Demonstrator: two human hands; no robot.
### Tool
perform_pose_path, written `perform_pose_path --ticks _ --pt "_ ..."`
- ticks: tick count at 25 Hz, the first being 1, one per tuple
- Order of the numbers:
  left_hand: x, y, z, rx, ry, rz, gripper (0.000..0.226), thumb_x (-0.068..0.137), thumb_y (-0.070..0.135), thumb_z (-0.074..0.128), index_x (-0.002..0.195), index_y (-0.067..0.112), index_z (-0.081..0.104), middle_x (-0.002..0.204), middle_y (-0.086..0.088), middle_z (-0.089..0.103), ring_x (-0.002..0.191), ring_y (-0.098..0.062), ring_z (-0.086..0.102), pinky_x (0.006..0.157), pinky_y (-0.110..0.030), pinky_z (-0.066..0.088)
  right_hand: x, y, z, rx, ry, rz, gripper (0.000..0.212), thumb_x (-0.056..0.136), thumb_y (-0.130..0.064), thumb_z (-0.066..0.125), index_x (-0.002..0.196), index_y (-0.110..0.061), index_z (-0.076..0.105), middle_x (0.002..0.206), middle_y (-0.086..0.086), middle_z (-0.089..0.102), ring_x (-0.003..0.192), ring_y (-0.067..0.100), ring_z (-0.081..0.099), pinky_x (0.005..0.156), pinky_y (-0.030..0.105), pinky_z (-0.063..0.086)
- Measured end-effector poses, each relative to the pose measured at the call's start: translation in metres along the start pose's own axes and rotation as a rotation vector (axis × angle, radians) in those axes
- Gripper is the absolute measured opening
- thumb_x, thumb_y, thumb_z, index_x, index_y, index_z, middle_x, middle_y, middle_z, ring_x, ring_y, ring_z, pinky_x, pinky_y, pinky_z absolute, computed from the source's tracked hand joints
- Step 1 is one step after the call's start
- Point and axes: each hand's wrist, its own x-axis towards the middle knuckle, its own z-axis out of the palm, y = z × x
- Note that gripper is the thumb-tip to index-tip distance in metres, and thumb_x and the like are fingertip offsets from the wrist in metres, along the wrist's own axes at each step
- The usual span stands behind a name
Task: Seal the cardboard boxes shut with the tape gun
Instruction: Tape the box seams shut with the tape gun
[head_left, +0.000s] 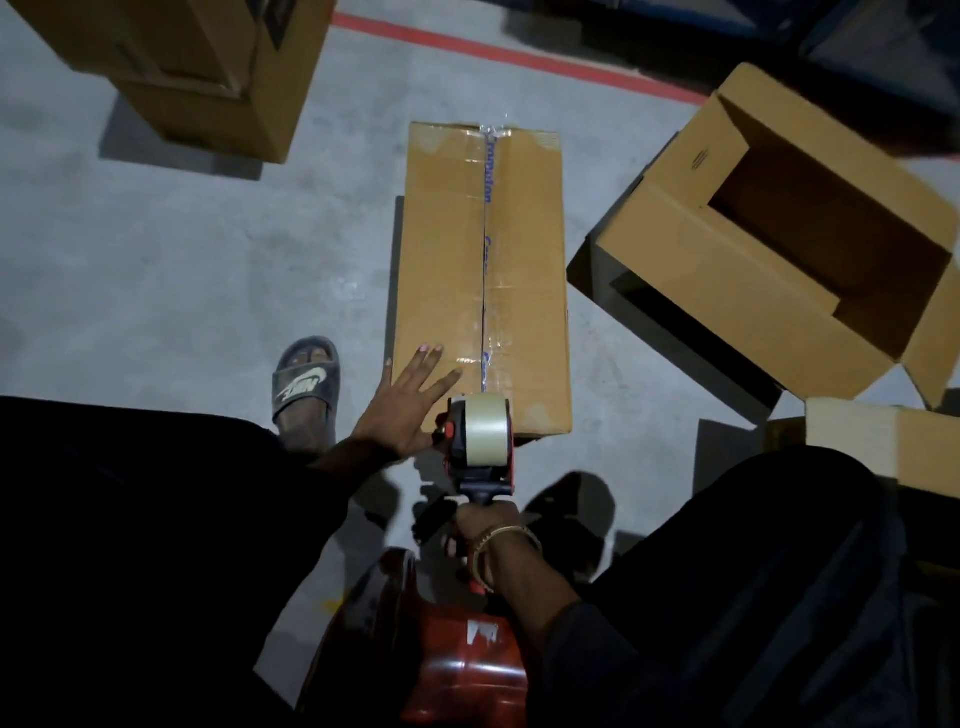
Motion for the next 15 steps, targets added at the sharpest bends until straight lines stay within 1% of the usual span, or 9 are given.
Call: perform_pose_path --ticks 1,3,4,5,7,9,11,13,15 --pt "0.008 0.006 -0.001 -0.045 0.049 -0.047 0.089 0.090 0.050 0.054 0.166 0.032 0.011 0.174 -0.007 -0.012 0.159 -0.025 -0.017 0.124 -0.069 0.010 0.016 0.003 0.000 0.033 0.025 -0.017 0.052 0.046 -0.032 0.066 0.088 -0.003 0.074 0.088 0.017 0.076 0.088 0.038 0.074 0.080 0.051 0.063" --pt "0.036 0.020 -0.012 0.005 0.088 -0.140 0.099 0.086 0.019 0.071 0.166 0.030 0.013 0.174 -0.012 -0.008 0.160 -0.028 -0.012 0.123 -0.070 0.007 0.066 0.008 -0.001 0.068 0.057 -0.032 0.042 0.052 -0.032 0.065 0.085 -0.007 0.072 0.084 0.013 0.075 0.084 0.036 0.074 0.076 0.050 0.064" --pt "0.049 0.024 -0.019 0.107 0.086 -0.150 0.105 0.082 0.017 0.076 0.165 0.029 0.014 0.174 -0.014 -0.005 0.160 -0.030 -0.009 0.122 -0.072 0.005 0.081 0.006 -0.005 0.089 0.075 -0.024 0.042 0.051 -0.033 0.066 0.084 -0.009 0.072 0.083 0.011 0.075 0.085 0.036 0.074 0.076 0.051 0.064" --pt "0.061 0.026 -0.025 0.218 0.095 -0.129 0.109 0.079 0.026 0.080 0.165 0.028 0.013 0.174 -0.016 -0.002 0.161 -0.032 -0.006 0.121 -0.073 0.004 0.082 -0.001 -0.011 0.135 0.080 -0.024 0.044 0.047 -0.035 0.067 0.083 -0.010 0.073 0.080 0.011 0.075 0.084 0.036 0.075 0.075 0.052 0.064" --pt "0.079 0.019 -0.035 0.378 0.086 0.047 0.120 0.075 0.053 0.080 0.166 0.028 0.005 0.174 -0.015 -0.004 0.161 -0.033 -0.004 0.121 -0.072 0.006 0.088 -0.002 -0.012 0.257 0.005 -0.025 0.043 0.045 -0.032 0.070 0.080 -0.008 0.075 0.074 0.014 0.076 0.075 0.037 0.076 0.069 0.049 0.064" --pt "0.097 0.004 -0.042 0.465 0.022 0.258 0.125 0.077 0.078 0.063 0.166 0.025 -0.005 0.173 -0.016 -0.009 0.161 -0.033 -0.006 0.125 -0.065 0.007 0.031 -0.026 -0.021 0.340 0.009 -0.048 0.029 0.058 -0.024 0.069 0.080 -0.005 0.074 0.073 0.018 0.075 0.064 0.034 0.075 0.055 0.036 0.055" --pt "0.112 -0.005 -0.045 0.509 -0.022 0.382 0.125 0.077 0.092 0.044 0.166 0.024 -0.011 0.172 -0.016 -0.012 0.161 -0.032 -0.007 0.127 -0.060 0.004 0.001 -0.034 -0.024 0.394 0.016 -0.069 0.019 0.064 -0.022 0.064 0.075 -0.008 0.072 0.069 0.017 0.074 0.057 0.029 0.072 0.052 0.030 0.048" --pt "0.120 -0.005 -0.044 0.512 -0.044 0.467 0.121 0.079 0.095 0.032 0.166 0.023 -0.011 0.173 -0.015 -0.011 0.161 -0.030 -0.007 0.127 -0.059 0.001 0.001 -0.029 -0.021 0.375 0.075 -0.061 0.023 0.057 -0.028 0.064 0.069 -0.009 0.070 0.064 0.013 0.072 0.056 0.031 0.069 0.051 0.038 0.052" --pt "0.124 -0.006 -0.037 0.487 -0.034 0.503 0.116 0.082 0.095 0.024 0.166 0.023 -0.012 0.173 -0.014 -0.010 0.161 -0.029 -0.008 0.127 -0.059 0.000 0.018 -0.017 -0.018 0.305 0.165 -0.061 0.043 0.046 -0.042 0.058 0.073 -0.011 0.070 0.066 0.010 0.073 0.066 0.037 0.072 0.061 0.050 0.060"
